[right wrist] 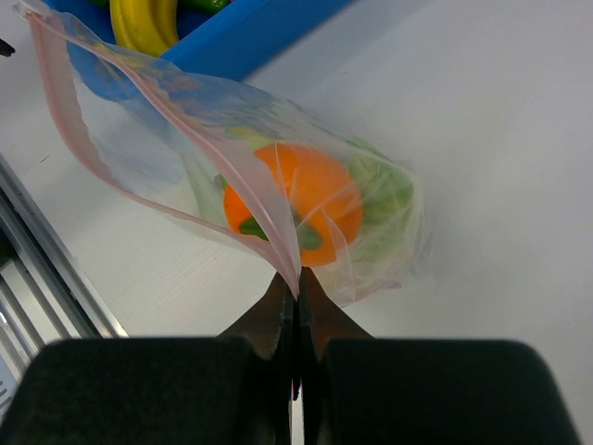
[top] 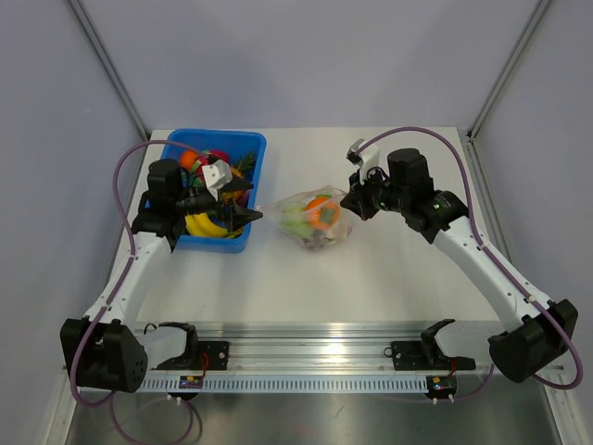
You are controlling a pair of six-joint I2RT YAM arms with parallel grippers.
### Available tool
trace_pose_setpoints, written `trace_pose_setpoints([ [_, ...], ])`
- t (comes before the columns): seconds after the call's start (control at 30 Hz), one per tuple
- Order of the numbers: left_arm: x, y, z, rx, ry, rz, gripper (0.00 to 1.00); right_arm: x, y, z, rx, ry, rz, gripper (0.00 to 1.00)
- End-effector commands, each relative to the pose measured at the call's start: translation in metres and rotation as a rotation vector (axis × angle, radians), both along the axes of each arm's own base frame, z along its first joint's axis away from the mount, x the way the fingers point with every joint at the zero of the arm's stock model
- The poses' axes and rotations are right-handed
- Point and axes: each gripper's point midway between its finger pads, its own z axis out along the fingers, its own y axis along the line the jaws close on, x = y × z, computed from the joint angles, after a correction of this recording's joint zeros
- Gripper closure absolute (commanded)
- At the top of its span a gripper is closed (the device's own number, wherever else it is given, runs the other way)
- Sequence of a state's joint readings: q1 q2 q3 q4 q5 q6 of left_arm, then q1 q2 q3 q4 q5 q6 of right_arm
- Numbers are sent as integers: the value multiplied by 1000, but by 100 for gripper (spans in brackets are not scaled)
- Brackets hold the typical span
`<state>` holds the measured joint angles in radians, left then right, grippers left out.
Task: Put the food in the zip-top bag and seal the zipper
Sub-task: Zip the zipper food storage bag at the center of the board.
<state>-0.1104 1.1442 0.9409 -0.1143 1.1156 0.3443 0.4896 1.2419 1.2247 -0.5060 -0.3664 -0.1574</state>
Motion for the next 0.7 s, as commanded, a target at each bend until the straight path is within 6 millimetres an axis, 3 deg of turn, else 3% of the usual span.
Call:
trace_pose_setpoints([
  [0.0, 8, 0, 3, 4, -16, 1, 18, 7, 4, 27, 50, -57, 9, 100],
  [0.13, 8, 1, 3, -20, -25, 37, 19, 4, 5, 30, 62, -57, 16, 100],
  [0.3, 7, 0, -11, -28, 14, 38, 18, 4, 5, 32, 68, -59, 15, 100],
  [0.67, 12, -14, -20, -93, 85, 16, 25, 5, 4, 40, 82, -50, 8, 100],
])
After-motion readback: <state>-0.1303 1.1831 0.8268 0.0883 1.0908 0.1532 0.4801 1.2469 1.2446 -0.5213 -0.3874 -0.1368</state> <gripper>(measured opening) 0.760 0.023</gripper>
